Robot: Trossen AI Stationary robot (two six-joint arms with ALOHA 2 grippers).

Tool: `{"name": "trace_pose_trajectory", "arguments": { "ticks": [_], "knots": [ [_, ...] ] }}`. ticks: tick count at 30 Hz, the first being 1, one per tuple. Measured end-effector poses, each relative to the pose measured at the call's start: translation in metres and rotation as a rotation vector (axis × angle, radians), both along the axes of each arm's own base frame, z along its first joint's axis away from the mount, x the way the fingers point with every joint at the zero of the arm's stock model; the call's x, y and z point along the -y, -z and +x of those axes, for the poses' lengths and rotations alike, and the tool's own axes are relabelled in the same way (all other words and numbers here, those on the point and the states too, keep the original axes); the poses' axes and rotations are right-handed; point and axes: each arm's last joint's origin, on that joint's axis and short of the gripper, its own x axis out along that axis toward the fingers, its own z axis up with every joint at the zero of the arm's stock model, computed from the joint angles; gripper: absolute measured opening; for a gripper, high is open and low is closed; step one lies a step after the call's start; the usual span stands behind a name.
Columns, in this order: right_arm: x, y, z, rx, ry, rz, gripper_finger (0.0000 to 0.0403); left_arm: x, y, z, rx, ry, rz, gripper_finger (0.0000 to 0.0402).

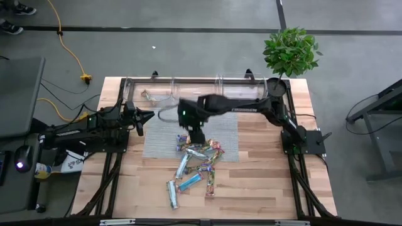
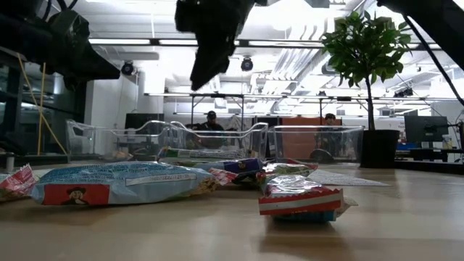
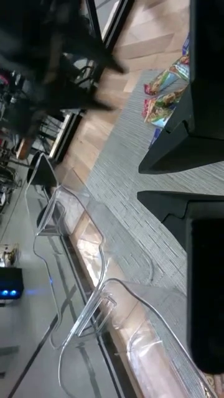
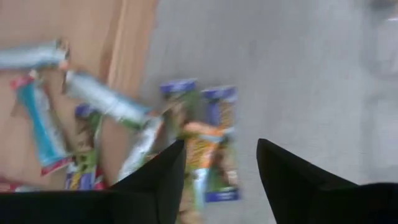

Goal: Pick and place Granola Bars by type
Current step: Put the yellow granola bar into the left transparent bin

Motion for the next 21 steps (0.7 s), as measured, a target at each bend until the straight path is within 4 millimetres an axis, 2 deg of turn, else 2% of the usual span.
{"name": "trace_pose_trajectory", "arguments": {
  "ticks": [7,9,13,21],
  "knots": [
    [-0.016,0.063,-0.012,-0.202,0.105,0.084,0.0207,0.000,0.000,0.000,-0.002,0.001,0.000,0.0054],
    [-0.017,0.075,-0.012,-0.202,0.137,0.113,0.0208,0.000,0.001,0.000,-0.013,0.002,-0.002,0.0054],
    [-0.018,0.092,-0.012,-0.187,0.175,0.163,0.0209,0.000,0.006,-0.001,-0.065,0.005,0.000,0.0054],
    [-0.020,0.112,-0.019,-0.215,0.237,0.144,0.0209,0.000,0.008,-0.002,-0.091,0.008,0.006,0.0054]
  ]
}}
